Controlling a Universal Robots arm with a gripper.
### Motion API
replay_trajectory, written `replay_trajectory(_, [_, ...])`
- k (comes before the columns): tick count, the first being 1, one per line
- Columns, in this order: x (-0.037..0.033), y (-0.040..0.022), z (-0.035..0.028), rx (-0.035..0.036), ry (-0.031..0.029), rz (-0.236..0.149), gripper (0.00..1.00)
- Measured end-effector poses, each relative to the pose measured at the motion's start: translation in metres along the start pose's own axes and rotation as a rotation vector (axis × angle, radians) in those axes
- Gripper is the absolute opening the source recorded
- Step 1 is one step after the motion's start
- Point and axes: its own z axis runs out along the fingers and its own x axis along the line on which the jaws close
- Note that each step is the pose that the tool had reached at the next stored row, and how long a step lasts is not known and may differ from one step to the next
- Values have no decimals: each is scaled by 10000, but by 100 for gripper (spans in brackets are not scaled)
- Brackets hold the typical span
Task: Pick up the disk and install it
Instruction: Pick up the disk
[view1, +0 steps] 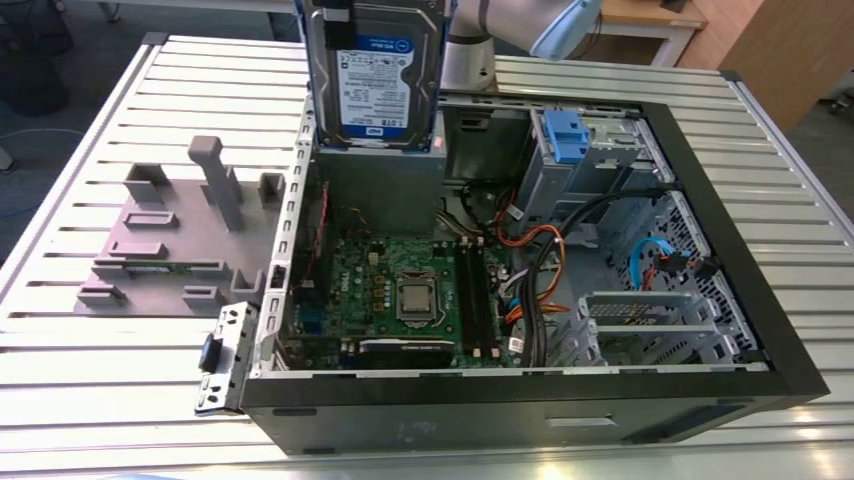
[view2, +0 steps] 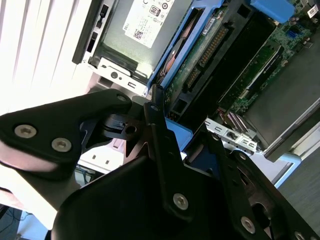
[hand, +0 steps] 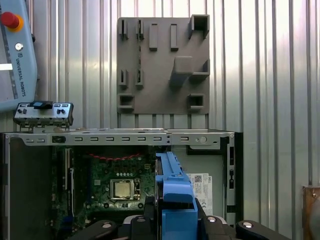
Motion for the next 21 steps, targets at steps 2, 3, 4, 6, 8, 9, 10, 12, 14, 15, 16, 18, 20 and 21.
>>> replay_trajectory(2, [3,-3,0,0,0,0,37])
replay_trajectory(3, [5,-5,0,0,0,-1,37])
replay_trajectory(4, [6,-7,0,0,0,-1,37])
replay_trajectory(6, [8,-11,0,0,0,0,37])
replay_trajectory(8, [10,-15,1,0,0,-1,37])
replay_trajectory(9, [11,-16,1,0,0,-1,37])
replay_trajectory(10, [12,-18,1,0,0,-1,37])
replay_trajectory(12, [14,-21,1,0,0,0,37])
replay_trajectory(14, [17,-24,2,0,0,-1,37])
replay_trajectory(15, [18,-25,1,0,0,0,37])
replay_trajectory(16, [19,-27,2,0,0,-1,37])
replay_trajectory(18, [22,-29,2,0,0,-1,37])
replay_trajectory(20, [40,-45,4,0,-1,0,37])
replay_trajectory(21, [57,-59,5,0,0,0,37])
